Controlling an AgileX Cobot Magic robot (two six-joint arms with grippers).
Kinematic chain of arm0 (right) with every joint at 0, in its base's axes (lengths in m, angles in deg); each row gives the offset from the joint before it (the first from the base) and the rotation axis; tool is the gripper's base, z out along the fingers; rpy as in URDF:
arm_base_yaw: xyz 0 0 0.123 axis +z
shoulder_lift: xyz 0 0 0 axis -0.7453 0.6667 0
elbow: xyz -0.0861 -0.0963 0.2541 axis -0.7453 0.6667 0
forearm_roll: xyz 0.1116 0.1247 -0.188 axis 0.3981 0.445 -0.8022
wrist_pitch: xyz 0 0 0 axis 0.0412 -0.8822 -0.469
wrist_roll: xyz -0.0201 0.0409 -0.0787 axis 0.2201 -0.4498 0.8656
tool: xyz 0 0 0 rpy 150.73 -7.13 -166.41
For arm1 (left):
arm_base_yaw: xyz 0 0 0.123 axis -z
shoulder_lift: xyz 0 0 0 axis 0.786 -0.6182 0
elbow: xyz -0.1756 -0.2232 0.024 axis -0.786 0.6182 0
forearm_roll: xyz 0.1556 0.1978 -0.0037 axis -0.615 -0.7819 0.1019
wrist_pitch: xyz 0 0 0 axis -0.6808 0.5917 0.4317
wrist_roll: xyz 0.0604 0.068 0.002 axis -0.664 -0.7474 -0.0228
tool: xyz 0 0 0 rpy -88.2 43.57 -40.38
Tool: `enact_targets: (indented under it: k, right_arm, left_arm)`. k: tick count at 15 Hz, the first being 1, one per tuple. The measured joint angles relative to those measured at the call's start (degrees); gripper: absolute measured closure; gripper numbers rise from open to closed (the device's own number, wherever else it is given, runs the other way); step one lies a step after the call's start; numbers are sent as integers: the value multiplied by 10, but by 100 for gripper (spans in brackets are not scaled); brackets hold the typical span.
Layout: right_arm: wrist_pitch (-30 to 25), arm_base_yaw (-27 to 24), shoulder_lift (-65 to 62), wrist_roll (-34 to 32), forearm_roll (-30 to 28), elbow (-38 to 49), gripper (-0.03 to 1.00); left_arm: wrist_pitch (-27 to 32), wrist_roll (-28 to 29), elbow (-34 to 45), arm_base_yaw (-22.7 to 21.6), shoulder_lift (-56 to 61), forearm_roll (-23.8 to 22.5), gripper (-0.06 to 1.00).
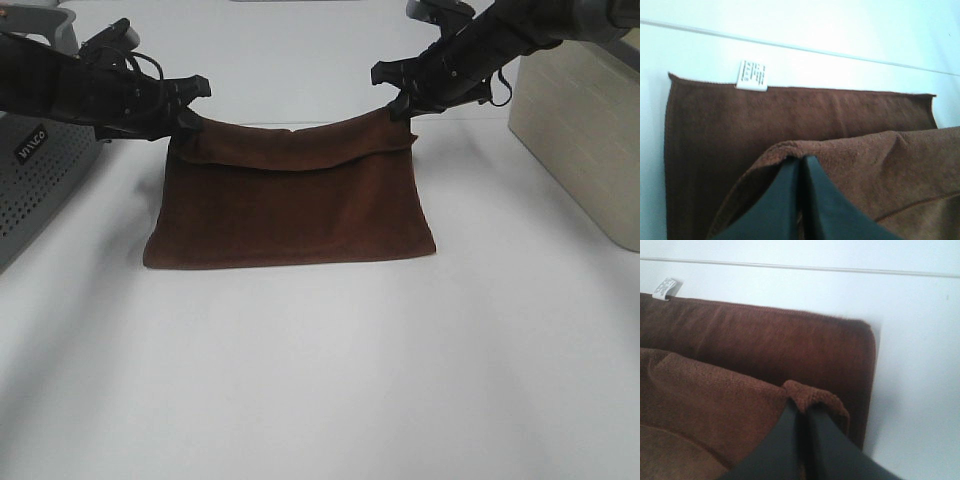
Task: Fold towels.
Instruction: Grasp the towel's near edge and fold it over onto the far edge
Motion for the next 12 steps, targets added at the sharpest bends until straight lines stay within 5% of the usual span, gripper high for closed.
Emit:
enact_targets:
  k: [5, 7, 10, 12]
  right_arm:
    - [2, 0, 95, -9, -29, -112, 97]
    - [10, 0, 101, -9, -32, -112, 89]
    - [19, 0, 101, -9, -32, -115, 41]
    - [9, 0, 99, -9, -32, -115, 27]
  left_arm:
    - [-30, 0, -120, 0, -98, -16, 94]
    - [-34, 0, -129, 0, -110, -17, 85]
    - [-34, -3, -131, 0, -111, -18, 36]
    - [-33, -3, -131, 0, -110, -18, 10]
